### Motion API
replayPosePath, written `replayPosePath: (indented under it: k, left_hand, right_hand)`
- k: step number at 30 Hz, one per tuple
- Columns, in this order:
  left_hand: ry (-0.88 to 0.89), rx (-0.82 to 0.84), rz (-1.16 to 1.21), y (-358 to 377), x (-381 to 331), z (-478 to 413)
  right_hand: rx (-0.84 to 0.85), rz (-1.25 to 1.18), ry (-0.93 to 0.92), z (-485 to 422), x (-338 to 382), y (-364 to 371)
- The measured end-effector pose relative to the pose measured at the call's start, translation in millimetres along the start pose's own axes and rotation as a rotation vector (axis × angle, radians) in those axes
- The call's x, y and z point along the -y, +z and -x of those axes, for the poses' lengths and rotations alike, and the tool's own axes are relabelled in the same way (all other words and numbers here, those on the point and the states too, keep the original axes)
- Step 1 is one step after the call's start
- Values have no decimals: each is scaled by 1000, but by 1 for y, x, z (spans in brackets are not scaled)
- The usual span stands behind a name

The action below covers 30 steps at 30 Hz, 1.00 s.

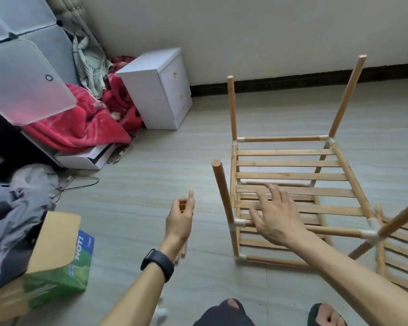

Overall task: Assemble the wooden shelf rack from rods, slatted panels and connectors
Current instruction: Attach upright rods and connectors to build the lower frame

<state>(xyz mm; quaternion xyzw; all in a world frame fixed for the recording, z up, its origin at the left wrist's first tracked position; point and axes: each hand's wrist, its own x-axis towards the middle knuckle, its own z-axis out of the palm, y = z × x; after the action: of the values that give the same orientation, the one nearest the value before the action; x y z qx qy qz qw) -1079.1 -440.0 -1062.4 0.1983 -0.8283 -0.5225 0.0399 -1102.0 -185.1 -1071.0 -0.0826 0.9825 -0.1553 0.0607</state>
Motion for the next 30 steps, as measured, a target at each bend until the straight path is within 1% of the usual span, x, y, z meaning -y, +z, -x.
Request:
replayPosePath:
  k: [1, 4, 6, 8, 11, 14, 18, 21, 23, 26, 28, 30]
  left_hand:
    - [-78, -17, -109, -9, 31, -4]
    - [-358, 14, -342, -36, 115, 2]
    - [-507, 47, -504, -52, 163, 14]
    - [-605, 86, -629, -60, 197, 26]
    - [-690, 167, -702, -59, 226, 39]
    - [-650, 249, -684, -48, 248, 44]
    - [-520, 292, -742, -23, 258, 48]
    - [-433, 291, -692, -6, 248, 50]
    - [-391, 210, -536, 2, 231, 43]
    - [-306, 90, -129, 3, 171, 20]
    - [-195, 52, 90, -4, 115, 7]
    - [-33, 41, 220, -17, 56, 1]
  right_hand:
    - [-1, -1, -46, -5, 9, 4]
    - [42, 20, -132, -18, 24, 12]
    - [32, 86, -147, -21, 28, 21]
    - [-2, 120, -133, -21, 30, 27]
    - [-21, 121, -120, -22, 29, 31]
    - [-25, 130, -114, -22, 30, 31]
    - [-16, 134, -108, -20, 34, 28]
    - [-27, 115, -91, -19, 34, 28]
    - [-17, 112, -90, -18, 34, 29]
    - [9, 104, -112, -18, 32, 27]
    - [54, 64, -123, -19, 28, 22]
    - [144, 1, -136, -23, 27, 11]
